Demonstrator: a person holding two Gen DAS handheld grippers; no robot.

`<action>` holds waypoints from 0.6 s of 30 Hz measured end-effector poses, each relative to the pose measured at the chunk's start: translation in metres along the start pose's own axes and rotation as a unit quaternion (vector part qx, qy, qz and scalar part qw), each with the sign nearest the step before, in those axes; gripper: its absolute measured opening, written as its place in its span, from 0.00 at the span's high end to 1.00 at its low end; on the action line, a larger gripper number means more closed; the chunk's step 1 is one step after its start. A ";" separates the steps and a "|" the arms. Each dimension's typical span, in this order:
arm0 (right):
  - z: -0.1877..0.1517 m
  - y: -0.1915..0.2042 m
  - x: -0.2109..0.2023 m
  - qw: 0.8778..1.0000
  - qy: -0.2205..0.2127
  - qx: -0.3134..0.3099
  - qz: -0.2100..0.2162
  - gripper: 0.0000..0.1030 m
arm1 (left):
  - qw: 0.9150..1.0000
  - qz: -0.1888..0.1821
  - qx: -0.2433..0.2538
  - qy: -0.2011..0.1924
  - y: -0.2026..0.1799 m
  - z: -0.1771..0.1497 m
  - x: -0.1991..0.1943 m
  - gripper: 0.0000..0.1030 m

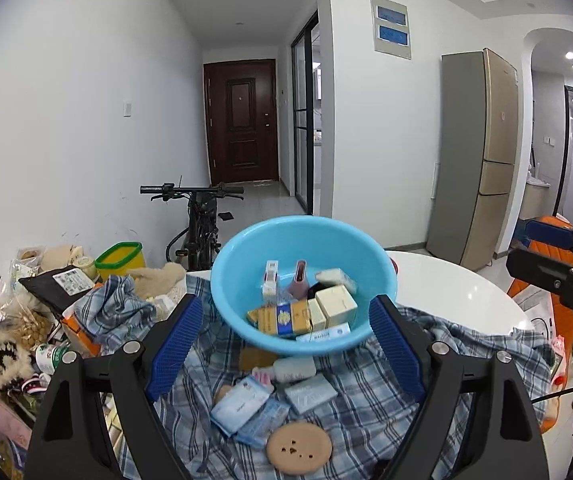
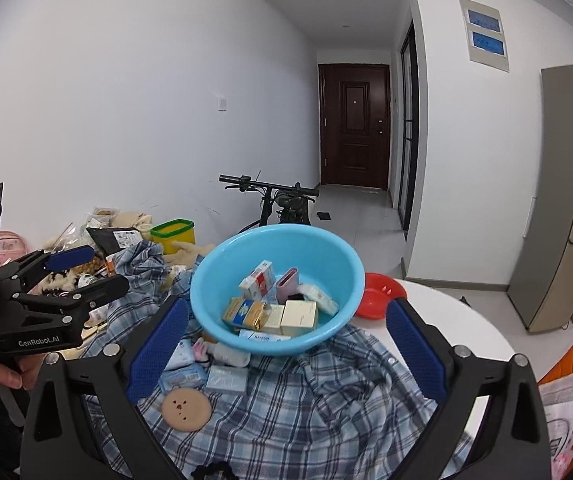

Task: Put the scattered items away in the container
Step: 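Raise both open tools away from the basin back over the shirt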

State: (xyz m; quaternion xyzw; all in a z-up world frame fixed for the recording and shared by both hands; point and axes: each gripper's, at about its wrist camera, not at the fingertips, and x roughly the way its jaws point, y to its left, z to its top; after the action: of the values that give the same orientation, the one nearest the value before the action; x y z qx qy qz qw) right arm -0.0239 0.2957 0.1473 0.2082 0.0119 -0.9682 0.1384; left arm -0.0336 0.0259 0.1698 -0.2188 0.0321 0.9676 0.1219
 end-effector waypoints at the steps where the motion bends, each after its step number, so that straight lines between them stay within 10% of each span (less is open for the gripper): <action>1: -0.005 0.000 -0.001 1.000 0.000 0.003 -0.003 0.04 | 1.000 -0.001 -0.002 -0.002 0.000 -0.003 -0.002 0.15; 18: -0.083 -0.028 0.002 0.997 0.009 0.059 -0.045 0.04 | 0.998 0.039 -0.013 -0.044 0.005 -0.075 -0.010 0.15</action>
State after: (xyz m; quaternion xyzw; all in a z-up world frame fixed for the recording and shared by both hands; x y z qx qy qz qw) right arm 0.0001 0.3290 0.0700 0.2242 -0.0350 -0.9704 0.0825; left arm 0.0056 0.0103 0.1063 -0.1757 0.0231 0.9807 0.0822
